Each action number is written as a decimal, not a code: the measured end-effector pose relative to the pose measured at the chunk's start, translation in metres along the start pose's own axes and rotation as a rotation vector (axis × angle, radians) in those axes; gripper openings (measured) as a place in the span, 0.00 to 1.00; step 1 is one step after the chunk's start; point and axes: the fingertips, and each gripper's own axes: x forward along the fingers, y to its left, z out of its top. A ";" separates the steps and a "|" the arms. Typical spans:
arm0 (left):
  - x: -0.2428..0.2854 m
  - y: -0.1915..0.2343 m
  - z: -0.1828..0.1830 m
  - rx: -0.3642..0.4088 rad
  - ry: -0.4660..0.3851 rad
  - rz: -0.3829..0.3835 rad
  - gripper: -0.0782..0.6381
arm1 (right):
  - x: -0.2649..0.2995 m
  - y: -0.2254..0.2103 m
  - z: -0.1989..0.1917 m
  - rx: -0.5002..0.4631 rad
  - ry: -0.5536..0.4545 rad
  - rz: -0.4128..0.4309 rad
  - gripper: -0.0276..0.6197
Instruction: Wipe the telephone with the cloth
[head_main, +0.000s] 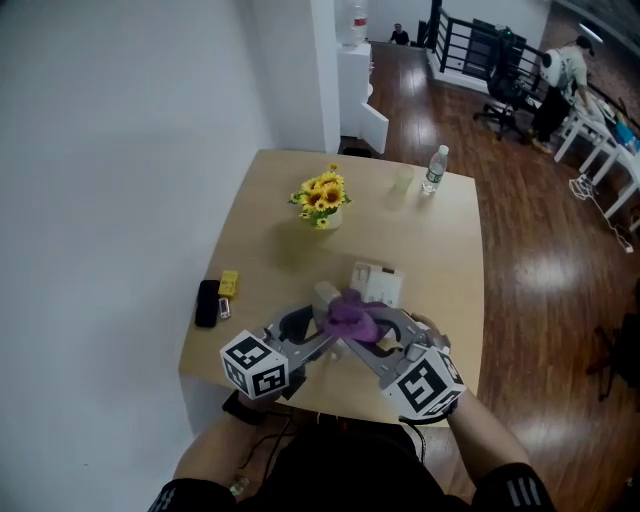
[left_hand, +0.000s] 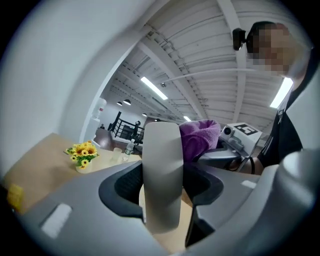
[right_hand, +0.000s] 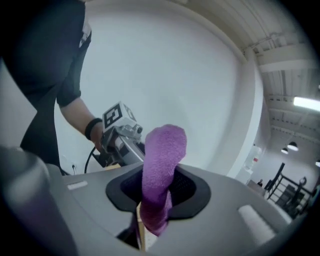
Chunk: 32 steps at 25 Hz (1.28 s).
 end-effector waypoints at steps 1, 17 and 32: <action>-0.005 -0.007 0.005 -0.029 -0.033 -0.051 0.43 | -0.007 -0.004 0.010 0.042 -0.056 -0.007 0.20; -0.066 -0.086 0.050 -0.029 -0.165 -0.512 0.42 | -0.028 0.013 0.092 -0.086 -0.181 0.217 0.20; -0.106 -0.087 0.093 -0.146 -0.393 -0.597 0.42 | -0.038 0.063 0.080 -0.050 -0.145 0.330 0.20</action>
